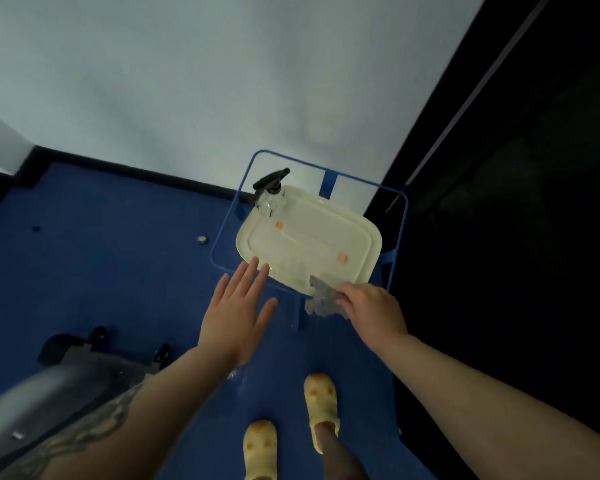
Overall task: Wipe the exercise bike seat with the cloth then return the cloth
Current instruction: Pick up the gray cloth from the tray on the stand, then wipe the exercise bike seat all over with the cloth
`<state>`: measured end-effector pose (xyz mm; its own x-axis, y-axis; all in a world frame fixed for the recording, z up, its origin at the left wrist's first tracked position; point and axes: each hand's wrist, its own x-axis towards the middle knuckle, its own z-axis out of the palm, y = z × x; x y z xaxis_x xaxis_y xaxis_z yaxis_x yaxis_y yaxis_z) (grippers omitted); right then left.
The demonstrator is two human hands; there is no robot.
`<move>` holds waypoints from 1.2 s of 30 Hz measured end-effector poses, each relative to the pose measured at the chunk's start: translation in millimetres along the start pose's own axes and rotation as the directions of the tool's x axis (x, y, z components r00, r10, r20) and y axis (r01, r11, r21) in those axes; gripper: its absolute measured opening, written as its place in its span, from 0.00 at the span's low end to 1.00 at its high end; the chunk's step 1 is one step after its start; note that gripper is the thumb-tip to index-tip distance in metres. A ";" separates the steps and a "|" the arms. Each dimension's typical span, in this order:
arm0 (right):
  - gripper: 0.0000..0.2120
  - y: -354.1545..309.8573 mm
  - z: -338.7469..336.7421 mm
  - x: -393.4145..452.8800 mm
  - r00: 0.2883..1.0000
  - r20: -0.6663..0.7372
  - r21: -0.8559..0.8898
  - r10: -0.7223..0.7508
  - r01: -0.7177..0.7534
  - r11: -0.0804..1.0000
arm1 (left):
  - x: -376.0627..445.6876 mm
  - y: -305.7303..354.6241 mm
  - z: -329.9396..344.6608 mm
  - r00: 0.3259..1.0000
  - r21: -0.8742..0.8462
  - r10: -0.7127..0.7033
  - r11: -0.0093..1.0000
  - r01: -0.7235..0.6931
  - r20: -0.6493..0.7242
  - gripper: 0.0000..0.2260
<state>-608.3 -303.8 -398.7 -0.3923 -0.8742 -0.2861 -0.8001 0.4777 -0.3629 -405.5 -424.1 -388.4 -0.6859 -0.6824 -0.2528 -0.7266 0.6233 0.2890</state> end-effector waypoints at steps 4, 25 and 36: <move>0.09 -24.8 -41.6 -13.0 0.986 -0.135 0.022 -0.097 0.101 0.995 | -13.7 -0.8 -48.6 0.998 -0.003 -0.030 1.000 0.030 -0.060 0.32; 0.08 -231.6 -139.0 -45.4 0.732 -0.270 0.101 -0.626 0.668 0.737 | -214.3 -55.0 -191.5 0.636 -0.321 -0.634 0.773 0.548 -0.441 0.26; 0.06 -355.9 -47.3 -124.6 0.374 -0.008 0.178 -0.927 0.913 0.367 | -410.9 -36.0 -123.6 0.117 -0.572 -0.947 0.276 0.773 -0.299 0.25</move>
<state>-296.2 -368.9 -191.9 0.5915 -0.7707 0.2371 -0.5708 -0.6079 -0.5520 -92.5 -213.4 -180.7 0.6198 -0.7843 -0.0267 -0.7078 -0.5735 0.4124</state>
